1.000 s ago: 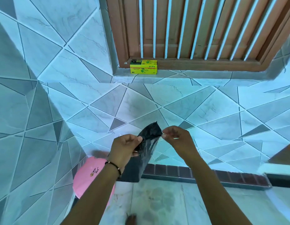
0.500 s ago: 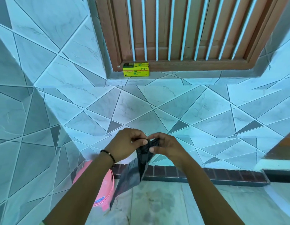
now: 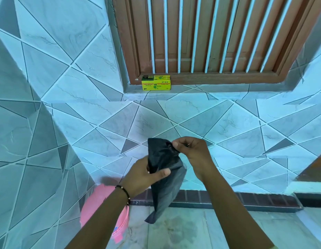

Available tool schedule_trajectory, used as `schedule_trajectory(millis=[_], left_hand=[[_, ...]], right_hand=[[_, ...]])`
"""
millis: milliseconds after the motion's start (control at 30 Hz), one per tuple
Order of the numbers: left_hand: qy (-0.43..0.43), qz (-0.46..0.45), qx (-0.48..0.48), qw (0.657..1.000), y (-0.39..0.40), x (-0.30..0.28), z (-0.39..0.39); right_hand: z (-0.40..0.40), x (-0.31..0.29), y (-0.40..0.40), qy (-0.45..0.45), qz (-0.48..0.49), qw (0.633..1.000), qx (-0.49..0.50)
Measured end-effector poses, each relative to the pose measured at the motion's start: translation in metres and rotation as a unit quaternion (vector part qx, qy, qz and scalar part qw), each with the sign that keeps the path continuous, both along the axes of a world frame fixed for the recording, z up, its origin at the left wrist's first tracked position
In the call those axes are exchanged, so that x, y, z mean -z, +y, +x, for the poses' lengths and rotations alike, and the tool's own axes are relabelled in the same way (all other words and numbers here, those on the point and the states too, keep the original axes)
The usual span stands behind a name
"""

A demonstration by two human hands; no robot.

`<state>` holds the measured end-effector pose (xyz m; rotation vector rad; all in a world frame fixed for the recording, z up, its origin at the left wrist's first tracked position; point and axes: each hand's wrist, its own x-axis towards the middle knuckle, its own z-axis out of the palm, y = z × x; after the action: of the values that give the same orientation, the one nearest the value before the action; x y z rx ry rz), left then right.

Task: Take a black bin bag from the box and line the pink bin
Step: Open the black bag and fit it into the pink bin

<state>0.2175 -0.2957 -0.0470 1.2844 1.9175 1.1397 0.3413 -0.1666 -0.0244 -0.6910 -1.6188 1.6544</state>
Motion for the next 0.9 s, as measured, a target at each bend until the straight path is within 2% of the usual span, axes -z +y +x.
schedule_trajectory(millis=[67,167,300,367,467,567,667,733,800,833,900], left_hand=[[0.062,-0.004,-0.029,0.998,-0.001,0.009,-0.005],[-0.048,0.061,-0.032,0.996,-0.002,-0.002,-0.013],[-0.147,0.136,-0.036,0.979,-0.004,-0.023,-0.032],[-0.18,0.151,-0.049,0.971,-0.004,-0.028,-0.04],[-0.232,0.089,-0.032,0.968,-0.009,-0.02,-0.043],[-0.179,-0.004,0.014,0.984,-0.019,0.004,-0.039],[-0.175,0.015,-0.05,0.983,-0.02,0.013,-0.039],[-0.229,0.058,-0.091,0.967,-0.015,0.007,-0.042],[-0.276,0.094,-0.107,0.951,-0.011,-0.001,-0.046],[-0.29,0.106,-0.112,0.945,-0.01,-0.004,-0.047],[-0.302,0.106,-0.105,0.942,-0.01,-0.007,-0.051]], right_hand=[[-0.005,-0.009,0.0,0.018,0.0,1.0,-0.002],[-0.006,-0.008,0.0,0.007,-0.034,0.993,-0.115],[-0.008,0.005,-0.005,-0.086,-0.063,0.974,-0.201],[-0.013,0.011,-0.009,-0.091,-0.059,0.979,-0.171],[-0.022,0.01,-0.01,-0.035,-0.106,0.987,-0.118],[-0.03,0.003,-0.007,0.012,-0.155,0.984,-0.089],[-0.034,0.001,-0.005,0.046,-0.19,0.977,-0.087],[-0.032,0.007,-0.006,0.022,-0.181,0.976,-0.118],[-0.03,0.017,-0.012,-0.058,-0.125,0.979,-0.149],[-0.03,0.022,-0.016,-0.087,-0.103,0.979,-0.151],[-0.035,0.029,-0.022,-0.084,-0.11,0.985,-0.105]])
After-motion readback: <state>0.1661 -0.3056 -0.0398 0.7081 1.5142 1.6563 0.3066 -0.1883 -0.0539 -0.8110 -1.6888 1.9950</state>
